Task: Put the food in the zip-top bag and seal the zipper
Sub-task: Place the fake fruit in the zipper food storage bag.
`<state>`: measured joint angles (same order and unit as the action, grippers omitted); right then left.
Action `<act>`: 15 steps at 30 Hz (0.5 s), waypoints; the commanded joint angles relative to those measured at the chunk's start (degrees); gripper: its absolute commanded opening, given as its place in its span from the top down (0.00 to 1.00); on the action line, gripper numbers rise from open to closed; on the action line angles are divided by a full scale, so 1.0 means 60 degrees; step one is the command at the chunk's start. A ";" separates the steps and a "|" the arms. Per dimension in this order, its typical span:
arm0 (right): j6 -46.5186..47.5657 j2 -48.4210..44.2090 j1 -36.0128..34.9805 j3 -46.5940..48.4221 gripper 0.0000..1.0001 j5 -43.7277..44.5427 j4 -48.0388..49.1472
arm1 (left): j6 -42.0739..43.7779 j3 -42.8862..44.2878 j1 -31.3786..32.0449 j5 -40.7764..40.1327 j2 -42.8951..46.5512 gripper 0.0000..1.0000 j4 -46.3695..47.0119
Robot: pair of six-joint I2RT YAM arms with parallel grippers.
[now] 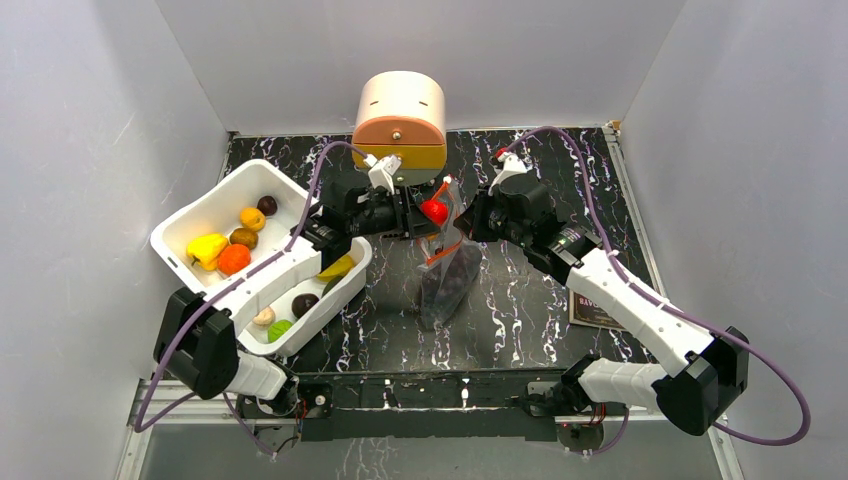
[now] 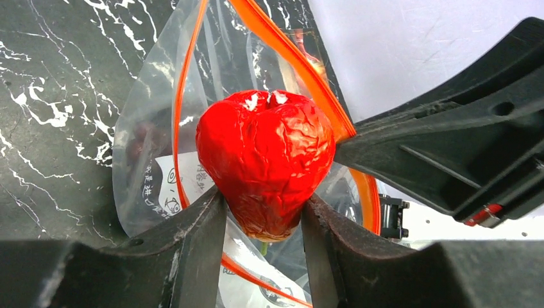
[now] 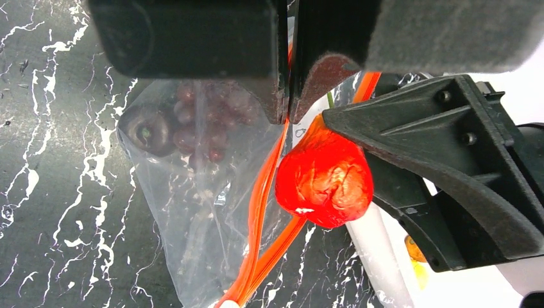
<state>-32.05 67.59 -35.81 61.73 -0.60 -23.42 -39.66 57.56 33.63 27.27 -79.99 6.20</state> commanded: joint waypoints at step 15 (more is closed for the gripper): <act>-0.0326 -0.0495 0.0051 0.0316 1.00 0.0156 0.0530 | 0.1398 0.1545 0.0116 -0.1440 0.1199 0.34 -0.2168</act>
<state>-33.54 67.00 -35.81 61.73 -0.60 -23.40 -34.09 62.15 33.98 24.21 -75.92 -1.72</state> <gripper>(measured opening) 0.009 0.653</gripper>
